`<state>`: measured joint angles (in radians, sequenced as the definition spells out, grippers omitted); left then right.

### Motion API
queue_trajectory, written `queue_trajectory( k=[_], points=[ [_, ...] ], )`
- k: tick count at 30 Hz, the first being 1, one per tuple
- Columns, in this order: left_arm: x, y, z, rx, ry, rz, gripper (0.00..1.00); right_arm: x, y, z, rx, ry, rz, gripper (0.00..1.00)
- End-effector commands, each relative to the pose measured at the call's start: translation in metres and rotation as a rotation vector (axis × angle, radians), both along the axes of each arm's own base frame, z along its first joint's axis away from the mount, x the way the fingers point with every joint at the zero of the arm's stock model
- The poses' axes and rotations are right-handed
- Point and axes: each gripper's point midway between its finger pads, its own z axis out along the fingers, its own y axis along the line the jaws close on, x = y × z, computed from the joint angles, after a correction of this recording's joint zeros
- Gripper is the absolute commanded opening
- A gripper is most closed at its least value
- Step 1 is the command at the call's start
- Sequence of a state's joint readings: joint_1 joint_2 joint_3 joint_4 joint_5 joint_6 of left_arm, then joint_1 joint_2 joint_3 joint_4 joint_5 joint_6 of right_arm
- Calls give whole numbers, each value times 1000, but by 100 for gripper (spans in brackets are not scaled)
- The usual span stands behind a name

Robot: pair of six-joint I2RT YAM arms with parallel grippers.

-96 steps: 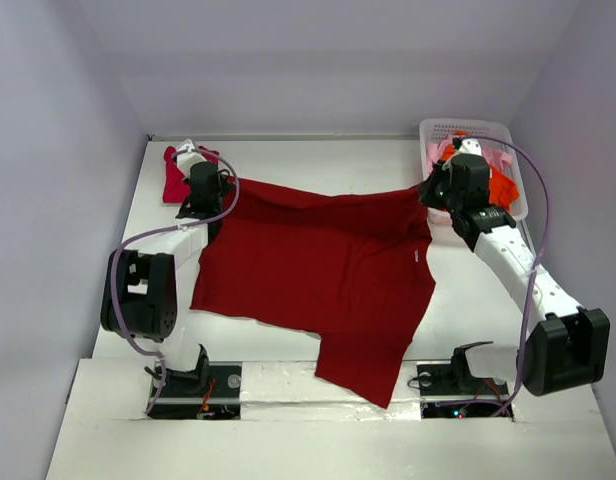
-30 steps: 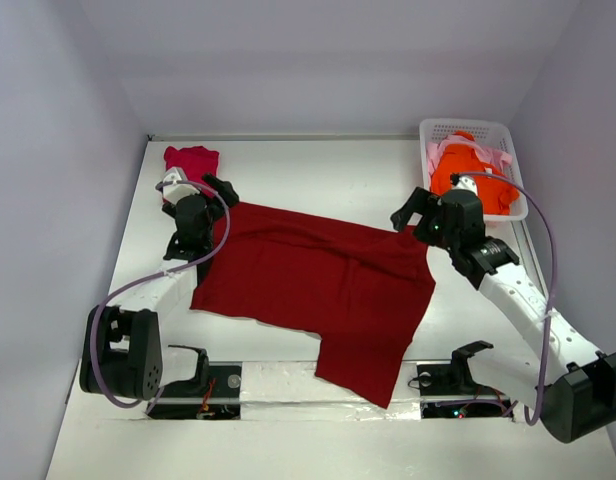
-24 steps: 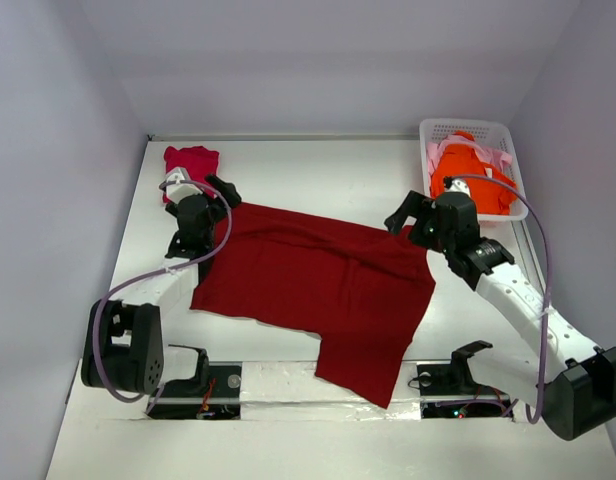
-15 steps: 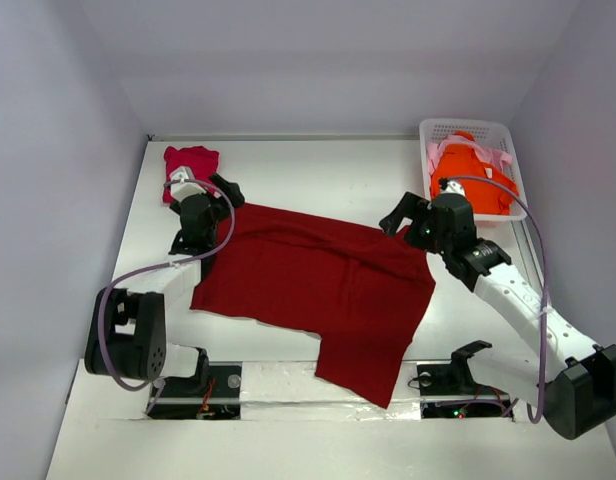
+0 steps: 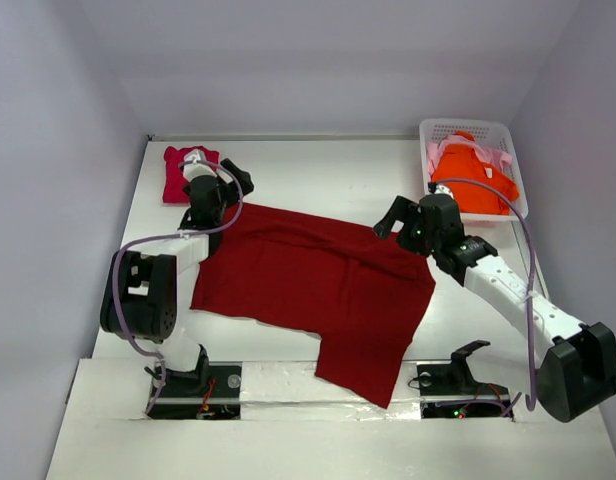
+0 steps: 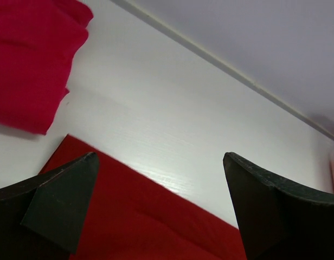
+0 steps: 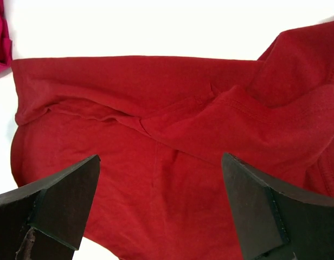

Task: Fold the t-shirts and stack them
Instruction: Fold the tshirt

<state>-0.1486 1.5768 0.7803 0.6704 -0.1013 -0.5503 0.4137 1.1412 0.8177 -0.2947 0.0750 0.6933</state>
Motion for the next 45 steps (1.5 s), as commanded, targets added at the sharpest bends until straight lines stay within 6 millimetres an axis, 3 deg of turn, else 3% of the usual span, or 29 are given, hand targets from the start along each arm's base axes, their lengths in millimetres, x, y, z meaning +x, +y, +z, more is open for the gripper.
queue_trajectory(
  k=[1, 5, 13, 22, 28, 33, 39, 40, 45],
  points=[
    [20, -11, 25, -12, -76, -55, 99, 11, 9, 9, 43, -43, -1, 98],
    [22, -17, 16, -35, -53, -81, 99, 9, 9, 4, 53, -32, -6, 98],
    [1, -22, -10, -58, 0, -116, 99, 0, 15, -14, 70, 3, 17, 98],
    [14, -29, -27, -57, 38, -142, 99, 8, 23, -17, 70, 12, 27, 98],
    [32, -39, -14, -79, -2, -178, 99, 26, 27, -8, 44, -9, 29, 98],
    [47, -53, -2, -120, -51, -239, 99, 41, 37, -12, 31, -3, 55, 95],
    [59, -81, 2, -147, -88, -325, 99, 57, 44, -14, 18, -11, 69, 94],
    [61, -85, -6, -155, -72, -343, 99, 59, 45, -14, 15, -14, 71, 94],
    [66, -107, -9, -198, -77, -402, 99, 68, 52, -24, 12, 2, 86, 94]
  ],
)
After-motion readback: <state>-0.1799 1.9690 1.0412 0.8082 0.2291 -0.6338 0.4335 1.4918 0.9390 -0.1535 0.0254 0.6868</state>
